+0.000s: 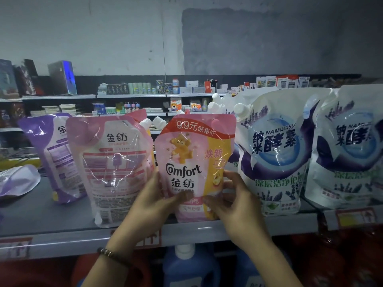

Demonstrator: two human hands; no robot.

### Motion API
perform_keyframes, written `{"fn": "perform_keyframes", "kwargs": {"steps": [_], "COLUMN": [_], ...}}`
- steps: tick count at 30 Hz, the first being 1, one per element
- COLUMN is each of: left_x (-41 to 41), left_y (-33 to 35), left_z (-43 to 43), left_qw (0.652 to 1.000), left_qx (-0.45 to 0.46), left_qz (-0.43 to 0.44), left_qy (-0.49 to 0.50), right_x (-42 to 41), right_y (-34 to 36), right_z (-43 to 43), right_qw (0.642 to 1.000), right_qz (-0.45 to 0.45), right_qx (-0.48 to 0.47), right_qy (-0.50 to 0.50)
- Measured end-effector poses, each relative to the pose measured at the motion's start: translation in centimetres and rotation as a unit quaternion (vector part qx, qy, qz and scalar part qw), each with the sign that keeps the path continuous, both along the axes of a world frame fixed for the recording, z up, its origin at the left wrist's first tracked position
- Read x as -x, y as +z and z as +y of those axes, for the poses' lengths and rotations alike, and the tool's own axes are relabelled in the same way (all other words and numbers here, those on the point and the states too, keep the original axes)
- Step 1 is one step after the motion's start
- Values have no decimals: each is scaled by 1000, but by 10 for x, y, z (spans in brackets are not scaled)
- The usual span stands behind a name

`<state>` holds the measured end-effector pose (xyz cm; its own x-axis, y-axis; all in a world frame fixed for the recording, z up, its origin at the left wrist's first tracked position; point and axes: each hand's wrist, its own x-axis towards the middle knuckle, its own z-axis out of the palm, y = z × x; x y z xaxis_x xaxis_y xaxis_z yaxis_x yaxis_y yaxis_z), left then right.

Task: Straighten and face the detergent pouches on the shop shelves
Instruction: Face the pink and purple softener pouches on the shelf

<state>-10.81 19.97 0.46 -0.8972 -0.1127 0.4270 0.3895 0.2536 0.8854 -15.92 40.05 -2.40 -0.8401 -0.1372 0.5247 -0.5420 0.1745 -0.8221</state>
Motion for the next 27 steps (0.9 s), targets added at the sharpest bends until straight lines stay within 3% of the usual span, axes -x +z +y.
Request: {"fn": "perform_keyframes", "kwargs": {"steps": [10,15,21,27], "left_x": [-11,-23,-54,-70], "left_y": [-4,6,47,105], "left_z": [-8,-20,-47,-47], "left_qw": [999,996,985,972], "left_qx": [24,75,147,218], "left_qz": [1,-14,-53,13], "left_qy": [26,43,75,81], "right_x": [-8,-12,-33,-47], "right_y": [4,23,80,155], "right_z": [-6,3,17,20], "right_qw": [1000,995,976,940], "right_qz": [-21,0,129,258], "right_qx": [-18,-88,-113,-159], "right_qy": [-6,-56,-136,-160]}}
